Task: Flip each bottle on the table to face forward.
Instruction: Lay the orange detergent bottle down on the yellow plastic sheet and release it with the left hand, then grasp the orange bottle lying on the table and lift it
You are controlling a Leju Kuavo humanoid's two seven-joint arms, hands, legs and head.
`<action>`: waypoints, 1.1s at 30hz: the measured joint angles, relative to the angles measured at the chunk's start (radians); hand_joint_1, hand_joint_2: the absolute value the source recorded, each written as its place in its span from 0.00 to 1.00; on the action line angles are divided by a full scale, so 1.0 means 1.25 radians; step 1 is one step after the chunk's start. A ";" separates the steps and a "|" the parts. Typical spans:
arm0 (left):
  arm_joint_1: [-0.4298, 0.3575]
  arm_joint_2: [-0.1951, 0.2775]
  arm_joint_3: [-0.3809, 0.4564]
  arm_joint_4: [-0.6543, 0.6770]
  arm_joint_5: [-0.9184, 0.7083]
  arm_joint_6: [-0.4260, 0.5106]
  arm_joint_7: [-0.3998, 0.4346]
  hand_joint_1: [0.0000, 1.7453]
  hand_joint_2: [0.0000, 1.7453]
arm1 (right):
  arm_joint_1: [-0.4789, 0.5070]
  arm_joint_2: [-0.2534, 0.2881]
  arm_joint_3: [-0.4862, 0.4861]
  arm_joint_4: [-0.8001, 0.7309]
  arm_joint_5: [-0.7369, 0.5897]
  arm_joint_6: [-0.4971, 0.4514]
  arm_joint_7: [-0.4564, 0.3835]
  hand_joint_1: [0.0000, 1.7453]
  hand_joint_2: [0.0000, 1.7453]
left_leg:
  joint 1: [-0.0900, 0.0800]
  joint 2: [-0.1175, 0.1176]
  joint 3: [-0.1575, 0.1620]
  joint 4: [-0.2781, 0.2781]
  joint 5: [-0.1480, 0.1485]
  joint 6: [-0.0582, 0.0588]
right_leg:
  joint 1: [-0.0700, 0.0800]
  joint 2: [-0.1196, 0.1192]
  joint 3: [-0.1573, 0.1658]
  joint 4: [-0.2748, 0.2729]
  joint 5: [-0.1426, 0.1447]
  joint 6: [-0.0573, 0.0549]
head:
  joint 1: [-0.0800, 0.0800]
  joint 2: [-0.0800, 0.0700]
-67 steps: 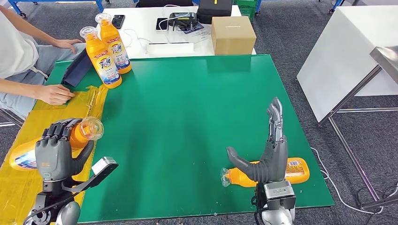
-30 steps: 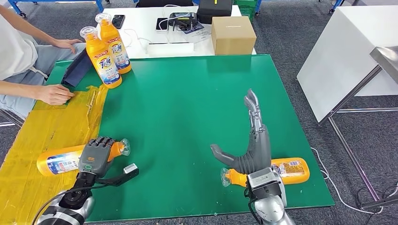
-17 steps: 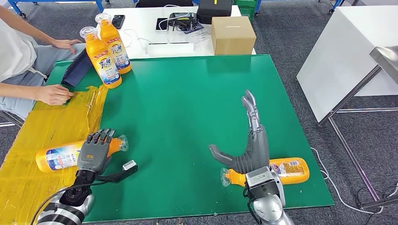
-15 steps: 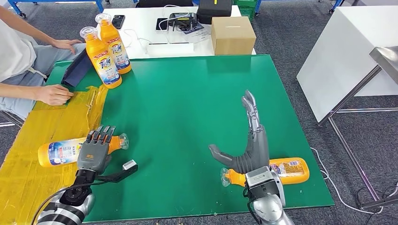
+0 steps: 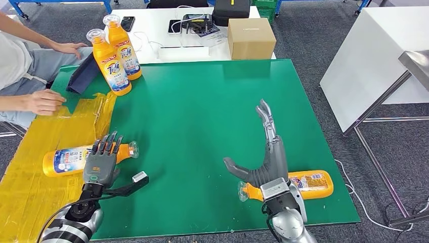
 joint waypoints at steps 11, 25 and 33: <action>0.082 -0.044 0.027 -0.108 0.403 0.040 -0.256 0.00 1.00 | 0.013 -0.023 0.008 0.013 0.135 0.008 0.052 0.00 1.00 | 0.000 0.000 -0.001 0.000 0.000 0.000 | 0.000 0.000 -0.001 0.000 0.000 0.000 | 0.000 0.000; 0.186 -0.095 0.043 -0.333 0.553 0.005 -0.338 0.00 1.00 | 0.030 -0.066 0.021 0.045 0.187 0.017 0.067 0.00 1.00 | 0.000 0.000 -0.001 0.000 0.000 0.000 | 0.001 0.000 -0.001 -0.001 0.000 0.000 | 0.000 0.000; 0.189 -0.100 0.051 -0.344 0.592 -0.006 -0.365 0.00 1.00 | 0.030 -0.072 0.023 0.050 0.208 0.020 0.078 0.00 1.00 | 0.000 0.000 -0.002 0.000 0.000 0.000 | 0.000 0.000 -0.001 -0.001 0.000 0.000 | 0.000 0.000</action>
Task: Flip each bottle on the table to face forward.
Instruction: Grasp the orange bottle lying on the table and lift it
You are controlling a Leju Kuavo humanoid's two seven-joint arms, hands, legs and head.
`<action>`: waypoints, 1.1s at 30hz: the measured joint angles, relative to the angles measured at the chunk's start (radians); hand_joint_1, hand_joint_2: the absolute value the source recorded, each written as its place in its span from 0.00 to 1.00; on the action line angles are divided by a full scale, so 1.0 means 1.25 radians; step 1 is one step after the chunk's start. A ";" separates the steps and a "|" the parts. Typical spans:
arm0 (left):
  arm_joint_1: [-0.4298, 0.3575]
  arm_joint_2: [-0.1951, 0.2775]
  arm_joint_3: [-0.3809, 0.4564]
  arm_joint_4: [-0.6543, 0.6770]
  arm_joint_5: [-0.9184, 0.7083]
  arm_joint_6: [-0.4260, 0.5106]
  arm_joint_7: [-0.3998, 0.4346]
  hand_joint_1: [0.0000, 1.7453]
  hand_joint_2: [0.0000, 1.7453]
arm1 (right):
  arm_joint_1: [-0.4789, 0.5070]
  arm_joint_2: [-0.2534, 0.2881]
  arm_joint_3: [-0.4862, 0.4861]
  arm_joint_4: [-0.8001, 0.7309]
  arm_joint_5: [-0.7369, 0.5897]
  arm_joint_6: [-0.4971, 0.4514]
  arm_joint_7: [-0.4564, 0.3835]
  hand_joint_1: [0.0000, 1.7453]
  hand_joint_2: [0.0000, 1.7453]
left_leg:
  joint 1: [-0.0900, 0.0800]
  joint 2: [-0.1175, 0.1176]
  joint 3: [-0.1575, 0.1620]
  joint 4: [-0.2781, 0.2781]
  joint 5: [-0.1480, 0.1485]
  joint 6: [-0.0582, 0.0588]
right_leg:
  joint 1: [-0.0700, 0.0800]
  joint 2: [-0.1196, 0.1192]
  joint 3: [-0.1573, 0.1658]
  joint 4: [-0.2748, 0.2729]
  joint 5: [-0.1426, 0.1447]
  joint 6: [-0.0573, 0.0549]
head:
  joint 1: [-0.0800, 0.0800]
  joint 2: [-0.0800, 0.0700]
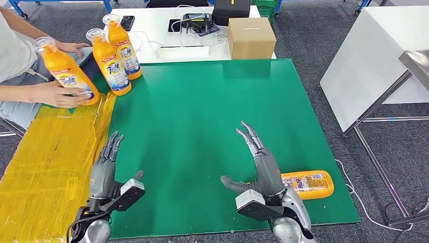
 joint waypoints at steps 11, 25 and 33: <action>0.073 -0.044 0.004 -0.174 0.273 -0.197 -0.090 0.00 1.00 | 0.034 -0.115 -0.010 0.019 0.240 0.013 0.105 0.00 1.00 | -0.001 -0.001 0.000 0.000 0.000 0.001 | -0.001 0.000 0.000 -0.001 0.000 0.000 | 0.000 0.000; 0.073 -0.054 -0.021 -0.200 0.379 -0.285 -0.112 0.00 1.00 | 0.050 -0.282 -0.143 0.126 0.246 0.092 0.098 0.00 1.00 | -0.002 -0.001 0.001 0.000 0.000 0.001 | -0.002 -0.001 0.001 -0.001 0.000 0.000 | 0.000 0.000; 0.060 -0.054 -0.039 -0.202 0.404 -0.297 -0.113 0.00 1.00 | 0.024 -0.322 -0.189 0.246 0.267 0.114 0.120 0.00 1.00 | -0.002 -0.001 0.001 0.000 0.000 0.001 | -0.001 -0.001 0.001 -0.001 0.000 0.000 | 0.000 0.000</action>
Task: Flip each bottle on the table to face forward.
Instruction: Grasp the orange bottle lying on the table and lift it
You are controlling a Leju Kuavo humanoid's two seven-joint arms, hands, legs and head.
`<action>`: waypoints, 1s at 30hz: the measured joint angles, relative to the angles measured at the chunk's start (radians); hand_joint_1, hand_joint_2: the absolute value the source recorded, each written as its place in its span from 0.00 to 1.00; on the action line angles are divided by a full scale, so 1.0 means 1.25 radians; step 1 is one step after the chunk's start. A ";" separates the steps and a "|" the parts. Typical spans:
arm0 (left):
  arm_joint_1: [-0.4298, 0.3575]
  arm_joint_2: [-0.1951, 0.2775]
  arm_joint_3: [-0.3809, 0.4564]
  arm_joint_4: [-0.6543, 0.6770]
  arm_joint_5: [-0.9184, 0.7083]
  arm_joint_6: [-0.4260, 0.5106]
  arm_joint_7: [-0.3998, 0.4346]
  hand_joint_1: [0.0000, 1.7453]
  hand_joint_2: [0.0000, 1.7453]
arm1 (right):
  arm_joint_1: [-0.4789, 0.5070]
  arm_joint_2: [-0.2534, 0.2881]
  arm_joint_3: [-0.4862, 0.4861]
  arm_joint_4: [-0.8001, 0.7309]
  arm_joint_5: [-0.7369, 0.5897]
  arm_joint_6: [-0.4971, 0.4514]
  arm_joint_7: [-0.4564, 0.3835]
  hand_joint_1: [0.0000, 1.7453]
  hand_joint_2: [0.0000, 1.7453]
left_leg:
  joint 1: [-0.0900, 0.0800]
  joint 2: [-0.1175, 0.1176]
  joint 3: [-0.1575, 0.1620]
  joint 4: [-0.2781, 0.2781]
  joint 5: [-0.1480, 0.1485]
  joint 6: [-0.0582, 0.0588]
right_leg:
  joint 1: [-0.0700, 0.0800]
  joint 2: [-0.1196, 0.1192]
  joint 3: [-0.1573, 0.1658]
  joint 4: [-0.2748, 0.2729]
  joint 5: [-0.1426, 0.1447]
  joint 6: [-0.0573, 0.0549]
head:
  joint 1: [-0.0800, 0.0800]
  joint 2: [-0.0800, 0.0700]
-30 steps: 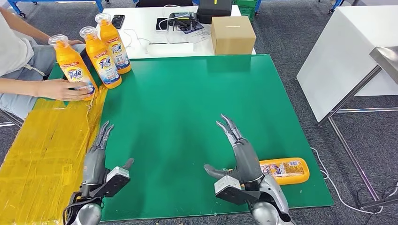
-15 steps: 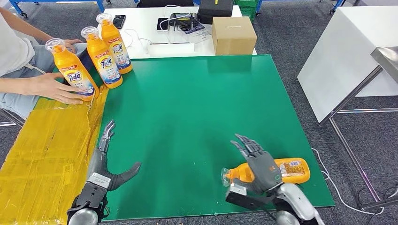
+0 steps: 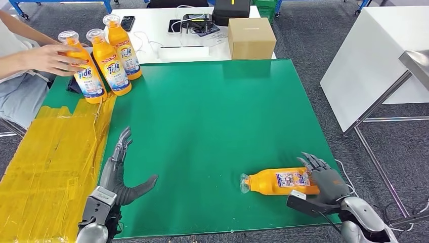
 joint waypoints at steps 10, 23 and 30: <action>-0.011 0.000 -0.005 0.002 0.007 -0.006 0.003 0.00 1.00 | -0.045 -0.004 -0.006 0.081 0.026 0.004 0.011 0.03 1.00 | 0.000 0.000 0.001 0.000 0.000 0.000 | 0.000 0.000 0.001 0.000 0.000 0.000 | 0.000 0.000; -0.022 0.000 -0.016 0.010 0.009 -0.005 0.006 0.00 1.00 | -0.097 0.006 0.004 0.154 0.055 0.008 0.015 0.41 1.00 | 0.000 0.001 0.005 0.000 0.000 0.000 | 0.000 0.001 0.004 0.000 0.000 0.000 | 0.000 0.000; -0.024 0.000 -0.016 0.014 0.011 -0.005 0.007 0.00 1.00 | -0.103 0.010 0.012 0.169 0.067 0.007 0.017 0.97 1.00 | 0.000 0.001 0.006 0.000 0.000 0.000 | 0.000 0.001 0.005 0.000 0.000 0.000 | 0.000 0.000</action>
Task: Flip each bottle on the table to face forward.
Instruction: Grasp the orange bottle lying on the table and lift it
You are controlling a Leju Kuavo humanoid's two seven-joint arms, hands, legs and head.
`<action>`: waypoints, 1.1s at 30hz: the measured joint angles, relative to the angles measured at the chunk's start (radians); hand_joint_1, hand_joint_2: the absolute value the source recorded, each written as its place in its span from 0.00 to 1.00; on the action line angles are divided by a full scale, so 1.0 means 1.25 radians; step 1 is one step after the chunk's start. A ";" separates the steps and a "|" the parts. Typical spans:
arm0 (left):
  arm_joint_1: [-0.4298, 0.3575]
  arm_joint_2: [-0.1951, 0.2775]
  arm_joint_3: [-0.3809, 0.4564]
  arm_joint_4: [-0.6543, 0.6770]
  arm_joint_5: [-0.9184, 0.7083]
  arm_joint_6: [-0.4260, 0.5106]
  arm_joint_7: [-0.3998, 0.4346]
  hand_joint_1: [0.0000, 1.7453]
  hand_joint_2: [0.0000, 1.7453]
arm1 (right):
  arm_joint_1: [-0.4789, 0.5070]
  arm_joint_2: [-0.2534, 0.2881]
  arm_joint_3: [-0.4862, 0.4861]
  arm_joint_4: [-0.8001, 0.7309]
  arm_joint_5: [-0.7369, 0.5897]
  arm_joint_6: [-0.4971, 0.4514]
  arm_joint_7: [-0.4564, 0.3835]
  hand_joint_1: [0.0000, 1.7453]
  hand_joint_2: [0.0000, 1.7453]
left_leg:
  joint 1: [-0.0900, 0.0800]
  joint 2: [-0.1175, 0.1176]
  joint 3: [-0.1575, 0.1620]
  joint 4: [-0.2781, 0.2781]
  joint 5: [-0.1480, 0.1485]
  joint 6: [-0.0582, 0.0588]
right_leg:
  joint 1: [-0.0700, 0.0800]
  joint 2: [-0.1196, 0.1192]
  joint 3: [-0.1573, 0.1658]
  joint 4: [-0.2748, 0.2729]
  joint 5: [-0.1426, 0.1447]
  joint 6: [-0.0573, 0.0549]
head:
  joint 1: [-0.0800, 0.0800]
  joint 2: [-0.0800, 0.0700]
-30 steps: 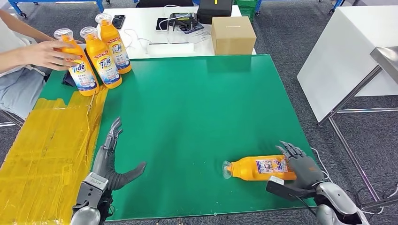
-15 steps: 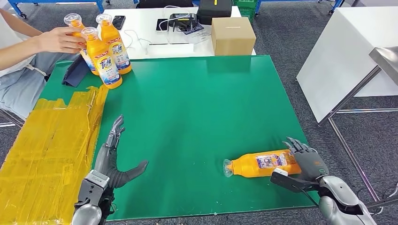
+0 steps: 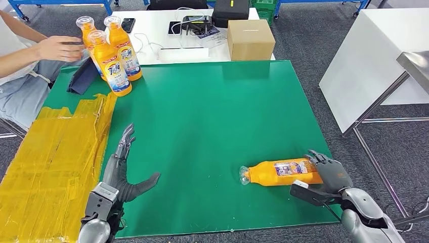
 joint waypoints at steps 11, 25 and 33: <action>-0.001 0.000 -0.002 0.002 0.009 0.006 0.004 0.00 1.00 | -0.017 0.010 0.015 0.022 0.013 -0.016 0.004 0.97 1.00 | 0.000 0.000 0.001 0.000 0.000 0.000 | 0.000 0.001 0.000 0.000 0.000 0.000 | 0.000 0.000; -0.001 -0.001 -0.002 0.003 0.014 0.007 0.004 0.00 1.00 | -0.023 0.012 0.022 0.032 0.017 -0.022 0.004 0.97 1.00 | 0.000 0.001 0.002 0.000 0.000 0.000 | 0.000 0.001 0.001 0.000 0.000 0.000 | 0.000 0.000; -0.001 -0.001 -0.002 0.005 0.014 0.007 0.004 0.00 1.00 | -0.025 0.013 0.023 0.035 0.018 -0.023 0.004 0.99 1.00 | 0.000 0.001 0.003 0.000 0.000 0.000 | 0.000 0.002 0.002 0.000 0.000 0.000 | 0.000 0.000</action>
